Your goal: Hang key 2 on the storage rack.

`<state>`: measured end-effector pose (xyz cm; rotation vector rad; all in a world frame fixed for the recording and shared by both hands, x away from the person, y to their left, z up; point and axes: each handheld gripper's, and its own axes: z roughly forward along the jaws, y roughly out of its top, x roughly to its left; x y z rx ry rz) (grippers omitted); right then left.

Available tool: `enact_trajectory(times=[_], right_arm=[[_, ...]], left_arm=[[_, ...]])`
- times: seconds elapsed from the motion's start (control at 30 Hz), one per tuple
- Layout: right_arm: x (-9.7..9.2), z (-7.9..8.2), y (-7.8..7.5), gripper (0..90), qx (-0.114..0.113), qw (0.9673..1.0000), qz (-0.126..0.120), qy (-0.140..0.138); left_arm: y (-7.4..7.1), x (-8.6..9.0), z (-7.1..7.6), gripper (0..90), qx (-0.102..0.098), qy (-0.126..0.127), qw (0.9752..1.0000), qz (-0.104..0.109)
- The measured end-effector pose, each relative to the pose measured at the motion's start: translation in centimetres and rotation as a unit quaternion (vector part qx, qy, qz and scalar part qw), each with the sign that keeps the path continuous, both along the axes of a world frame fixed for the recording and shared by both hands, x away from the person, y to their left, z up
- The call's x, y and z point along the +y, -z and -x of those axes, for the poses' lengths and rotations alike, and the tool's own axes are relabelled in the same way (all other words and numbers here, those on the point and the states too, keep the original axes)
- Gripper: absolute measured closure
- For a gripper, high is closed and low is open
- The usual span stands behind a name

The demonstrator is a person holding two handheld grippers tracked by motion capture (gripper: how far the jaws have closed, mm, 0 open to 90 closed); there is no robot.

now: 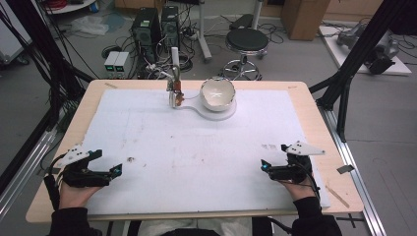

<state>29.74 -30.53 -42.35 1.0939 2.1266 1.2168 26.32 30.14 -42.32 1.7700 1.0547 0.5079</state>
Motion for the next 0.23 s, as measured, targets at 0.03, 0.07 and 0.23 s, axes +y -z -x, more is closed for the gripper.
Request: enact_trajectory(times=[0.03, 0.07, 0.23], right_arm=[[0.05, 0.00, 0.03, 2.5, 0.003, 1.0000, -0.001, 0.000], [0.07, -0.03, 0.05, 2.5, 0.003, 1.0000, 0.000, 0.000], [0.14, -0.17, 0.17, 2.5, 0.003, 1.0000, 0.000, -0.002]], left_arm=[[0.00, 0.00, 0.02, 1.7, 0.000, -0.001, 1.0000, 0.000], [0.01, 0.00, 0.06, 1.7, 0.000, 0.000, 1.0000, 0.001], [0.07, -0.07, 0.15, 1.7, -0.001, 0.000, 1.0000, 0.002]])
